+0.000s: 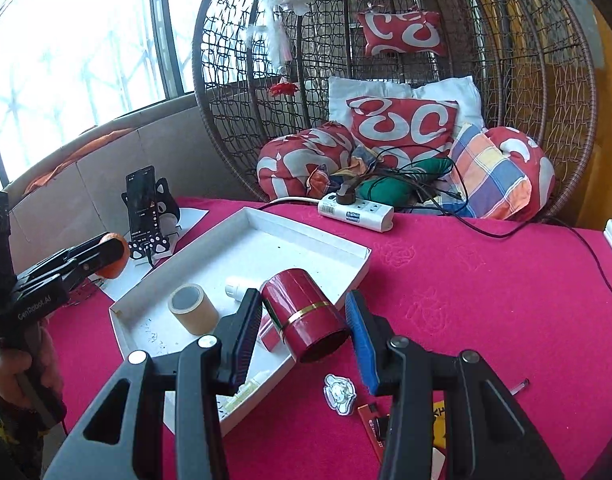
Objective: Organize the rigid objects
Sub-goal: 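Carry the orange over the tray with the left gripper while the right gripper carries the red can, then lower the orange and red can into the tray and open both grippers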
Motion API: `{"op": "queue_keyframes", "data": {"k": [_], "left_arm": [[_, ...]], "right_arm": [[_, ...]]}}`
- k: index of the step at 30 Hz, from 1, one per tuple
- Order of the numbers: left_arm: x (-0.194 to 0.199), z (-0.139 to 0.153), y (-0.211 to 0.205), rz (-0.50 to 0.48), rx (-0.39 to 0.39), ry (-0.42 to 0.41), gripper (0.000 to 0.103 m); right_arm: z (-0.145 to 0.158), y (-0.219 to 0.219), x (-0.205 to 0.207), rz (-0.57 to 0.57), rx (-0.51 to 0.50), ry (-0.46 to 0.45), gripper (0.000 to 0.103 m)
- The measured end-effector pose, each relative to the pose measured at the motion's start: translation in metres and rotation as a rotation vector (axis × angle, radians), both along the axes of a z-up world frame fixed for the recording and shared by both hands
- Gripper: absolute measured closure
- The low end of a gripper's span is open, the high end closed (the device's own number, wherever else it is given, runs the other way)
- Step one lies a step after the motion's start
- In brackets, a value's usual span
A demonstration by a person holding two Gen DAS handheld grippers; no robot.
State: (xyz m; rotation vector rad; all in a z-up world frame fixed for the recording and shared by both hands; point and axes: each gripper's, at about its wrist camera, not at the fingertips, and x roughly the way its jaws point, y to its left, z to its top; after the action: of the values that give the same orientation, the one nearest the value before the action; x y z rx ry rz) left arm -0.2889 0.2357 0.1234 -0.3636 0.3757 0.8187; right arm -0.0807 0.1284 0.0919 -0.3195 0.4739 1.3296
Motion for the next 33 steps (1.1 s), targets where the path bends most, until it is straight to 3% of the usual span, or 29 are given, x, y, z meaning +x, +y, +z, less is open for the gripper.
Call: {"op": "queue_keyframes", "data": {"k": [8,16,28,31,33], "left_arm": [[0.012,-0.013,0.049,0.033,-0.070,0.030,0.063],[0.036,-0.046,0.083,0.075,-0.151,0.085,0.063],[0.032,-0.062,0.098,0.134,-0.210,0.088,0.062],[0.029,-0.059,0.096,0.141,-0.205,0.078,0.056],[0.028,-0.057,0.093,0.151,-0.200,0.069,0.022]], "right_arm": [[-0.008,0.040,-0.005,0.023,-0.040,0.020,0.060],[-0.029,0.083,-0.007,0.011,-0.090,0.039,0.060],[-0.051,0.108,-0.015,0.011,-0.148,0.036,0.059],[-0.051,0.108,-0.017,0.008,-0.143,0.020,0.059],[-0.049,0.107,-0.018,0.005,-0.133,0.020,0.057]]}}
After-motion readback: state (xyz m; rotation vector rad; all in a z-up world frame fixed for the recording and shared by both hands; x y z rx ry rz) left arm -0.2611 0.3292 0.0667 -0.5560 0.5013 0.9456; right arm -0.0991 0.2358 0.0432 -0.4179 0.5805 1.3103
